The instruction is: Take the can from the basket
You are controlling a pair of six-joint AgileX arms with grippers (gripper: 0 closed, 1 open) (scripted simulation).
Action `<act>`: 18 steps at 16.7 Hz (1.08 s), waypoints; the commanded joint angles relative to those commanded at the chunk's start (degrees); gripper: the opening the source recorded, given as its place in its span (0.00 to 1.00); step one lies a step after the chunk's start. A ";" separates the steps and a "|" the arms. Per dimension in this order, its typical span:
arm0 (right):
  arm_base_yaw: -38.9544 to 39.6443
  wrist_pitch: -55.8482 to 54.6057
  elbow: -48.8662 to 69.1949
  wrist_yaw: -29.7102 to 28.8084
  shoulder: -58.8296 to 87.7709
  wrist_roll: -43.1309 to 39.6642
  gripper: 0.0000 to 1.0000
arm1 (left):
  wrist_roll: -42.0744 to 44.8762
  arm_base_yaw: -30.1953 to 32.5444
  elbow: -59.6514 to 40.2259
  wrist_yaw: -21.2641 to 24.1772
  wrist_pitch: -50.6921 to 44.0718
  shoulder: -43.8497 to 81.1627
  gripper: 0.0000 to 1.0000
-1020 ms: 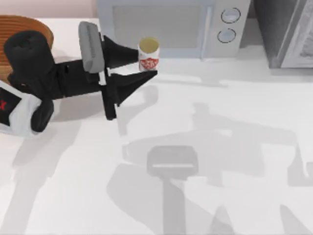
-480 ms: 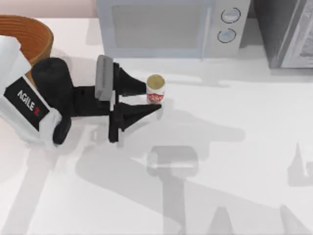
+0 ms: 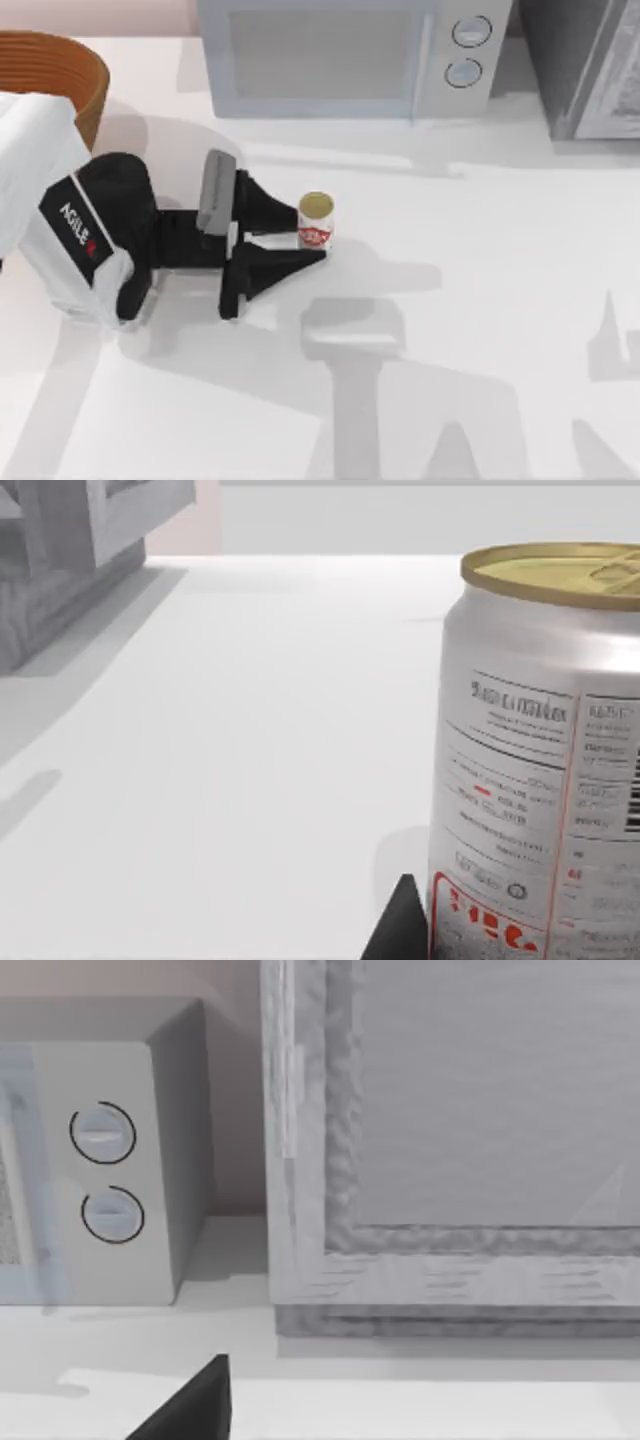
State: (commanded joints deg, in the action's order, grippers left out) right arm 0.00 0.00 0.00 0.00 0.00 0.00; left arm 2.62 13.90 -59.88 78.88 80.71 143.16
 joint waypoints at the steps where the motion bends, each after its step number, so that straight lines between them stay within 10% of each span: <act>1: 0.00 0.00 0.00 0.00 0.00 0.00 1.00 | 0.00 0.00 0.00 0.00 0.00 0.00 0.00; 5: 0.00 0.00 0.00 0.00 0.00 0.00 1.00 | 0.00 0.00 0.00 0.00 0.00 0.00 0.00; 18: 0.00 0.00 0.00 0.00 0.00 0.00 1.00 | 0.00 0.00 0.00 0.00 0.00 0.00 0.98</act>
State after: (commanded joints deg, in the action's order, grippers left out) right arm 0.00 0.00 0.00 0.00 0.00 0.00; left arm 2.62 13.90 -59.88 78.88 80.71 143.16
